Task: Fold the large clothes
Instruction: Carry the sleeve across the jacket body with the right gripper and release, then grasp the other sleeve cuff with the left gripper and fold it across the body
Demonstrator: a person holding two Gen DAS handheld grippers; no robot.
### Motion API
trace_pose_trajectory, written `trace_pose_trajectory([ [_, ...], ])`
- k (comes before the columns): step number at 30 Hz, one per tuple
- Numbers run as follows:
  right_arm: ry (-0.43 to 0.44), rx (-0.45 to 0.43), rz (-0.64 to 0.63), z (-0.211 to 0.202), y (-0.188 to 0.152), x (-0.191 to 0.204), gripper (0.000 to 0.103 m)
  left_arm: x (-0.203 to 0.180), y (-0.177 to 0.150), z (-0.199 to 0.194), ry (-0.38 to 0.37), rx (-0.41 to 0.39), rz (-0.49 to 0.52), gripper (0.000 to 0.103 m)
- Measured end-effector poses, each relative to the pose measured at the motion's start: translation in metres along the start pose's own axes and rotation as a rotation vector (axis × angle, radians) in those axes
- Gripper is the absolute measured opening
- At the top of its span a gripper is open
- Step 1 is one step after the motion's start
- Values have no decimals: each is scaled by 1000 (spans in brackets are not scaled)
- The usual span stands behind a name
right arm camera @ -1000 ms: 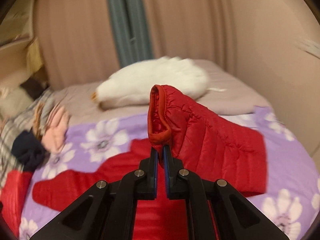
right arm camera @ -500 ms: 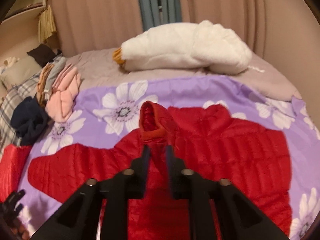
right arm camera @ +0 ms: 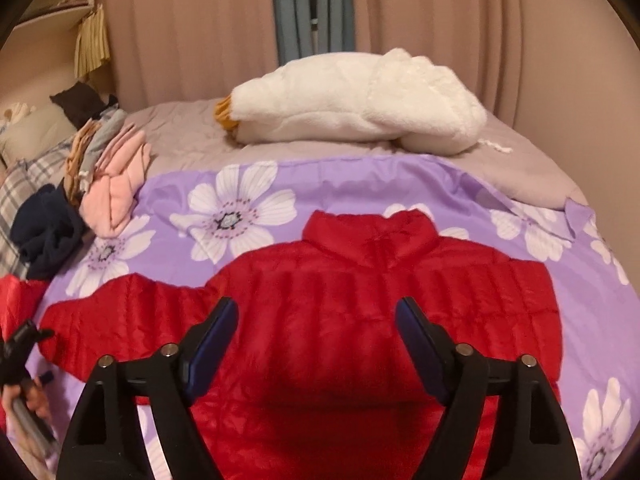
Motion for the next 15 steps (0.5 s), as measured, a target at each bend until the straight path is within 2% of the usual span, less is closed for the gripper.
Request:
trace_pose_trajectory([
  [1, -6, -3, 2, -1, 0, -4, 81, -6, -1, 5, 16, 3, 22, 86],
  [2, -15, -1, 7, -1, -1, -8, 81, -11, -1, 9, 45, -8, 56, 73],
  [3, -25, -2, 13, -1, -1, -12, 81, -16, -1, 12, 79, -21, 99, 57],
  [4, -41, -8, 17, -1, -1, -19, 81, -20, -1, 15, 135, -37, 149, 47],
  [5, -55, -12, 16, 0, -1, -23, 81, -24, -2, 16, 169, -48, 178, 33],
  [6, -72, -12, 14, 1, -2, -29, 81, -31, -6, 17, 174, -49, 195, 18],
  [7, -99, -5, 9, 3, -3, -37, 81, -36, -8, 18, 161, -41, 194, 12],
  [8, -111, -2, 10, 4, -4, -43, 81, -42, -12, 15, 139, -37, 194, 8],
  [11, -125, -4, 43, 2, -6, -65, 81, -68, -21, -2, 96, -78, 251, 7],
  [14, -165, -3, 82, 0, -8, -92, 81, -107, -33, -31, 108, -195, 443, 6],
  [15, -177, -4, 91, -1, -9, -101, 81, -131, -44, -47, 87, -239, 523, 6],
])
Point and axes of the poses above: each gripper's, at about its wrist camera, not at the fingertips, and z roughly the way its jaws point, x to its left, y to its top, the point moved 9 cm from there along z, roughly the way its jaws point, and after that the axes turned 10 degrees about -x, right-handed, at the moved point
